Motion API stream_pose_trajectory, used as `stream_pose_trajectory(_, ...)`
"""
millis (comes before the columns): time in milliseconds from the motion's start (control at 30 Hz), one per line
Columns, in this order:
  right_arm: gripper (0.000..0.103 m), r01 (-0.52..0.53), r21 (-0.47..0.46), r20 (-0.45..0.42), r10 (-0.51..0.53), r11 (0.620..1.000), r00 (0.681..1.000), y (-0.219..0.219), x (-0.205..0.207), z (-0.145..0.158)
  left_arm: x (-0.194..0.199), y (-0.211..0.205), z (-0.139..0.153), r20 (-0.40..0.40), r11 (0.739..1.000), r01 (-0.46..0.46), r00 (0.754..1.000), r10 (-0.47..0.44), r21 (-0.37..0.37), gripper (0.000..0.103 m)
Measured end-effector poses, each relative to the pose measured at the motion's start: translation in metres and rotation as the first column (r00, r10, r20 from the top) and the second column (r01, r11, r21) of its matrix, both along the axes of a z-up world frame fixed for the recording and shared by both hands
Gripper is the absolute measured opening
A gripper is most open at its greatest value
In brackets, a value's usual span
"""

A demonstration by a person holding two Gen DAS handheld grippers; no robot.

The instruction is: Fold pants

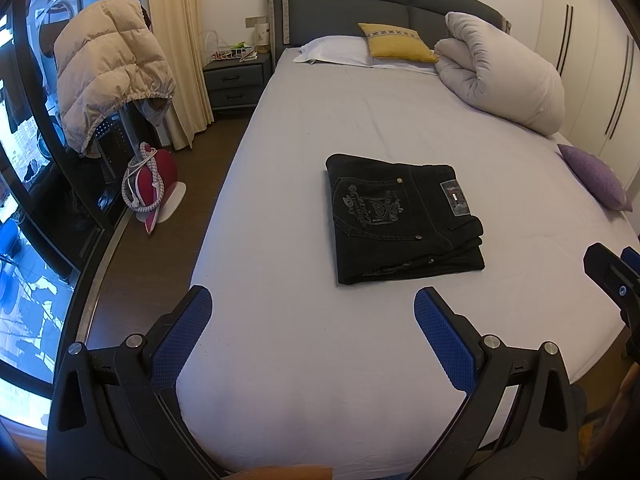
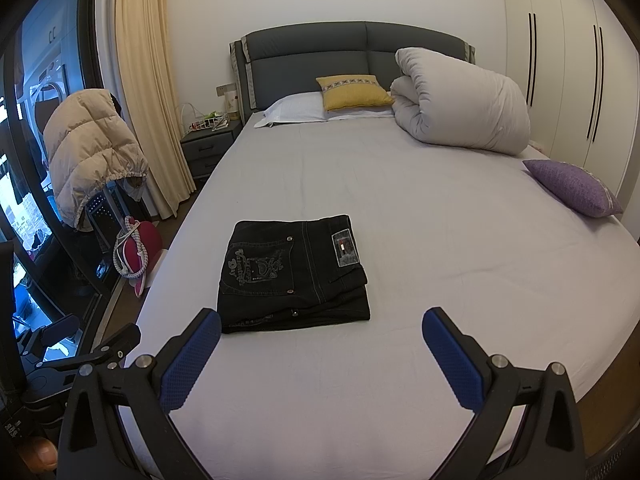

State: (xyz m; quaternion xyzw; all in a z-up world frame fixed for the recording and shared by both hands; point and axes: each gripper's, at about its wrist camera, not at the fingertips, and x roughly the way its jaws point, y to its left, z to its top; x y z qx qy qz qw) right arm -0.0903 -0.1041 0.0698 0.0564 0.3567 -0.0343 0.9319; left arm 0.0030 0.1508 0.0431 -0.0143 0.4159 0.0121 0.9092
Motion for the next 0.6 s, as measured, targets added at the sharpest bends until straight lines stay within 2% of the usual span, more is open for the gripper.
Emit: stream_pose_trajectory(600,0.103,-0.01,0.001,-0.02,0.01,1.0,1.0,-0.0043,0.004,-0.0045,0.007,0.0062,-0.0033,-0.027,1.0,-0.005,1.0,0.005,-0.003,0.103)
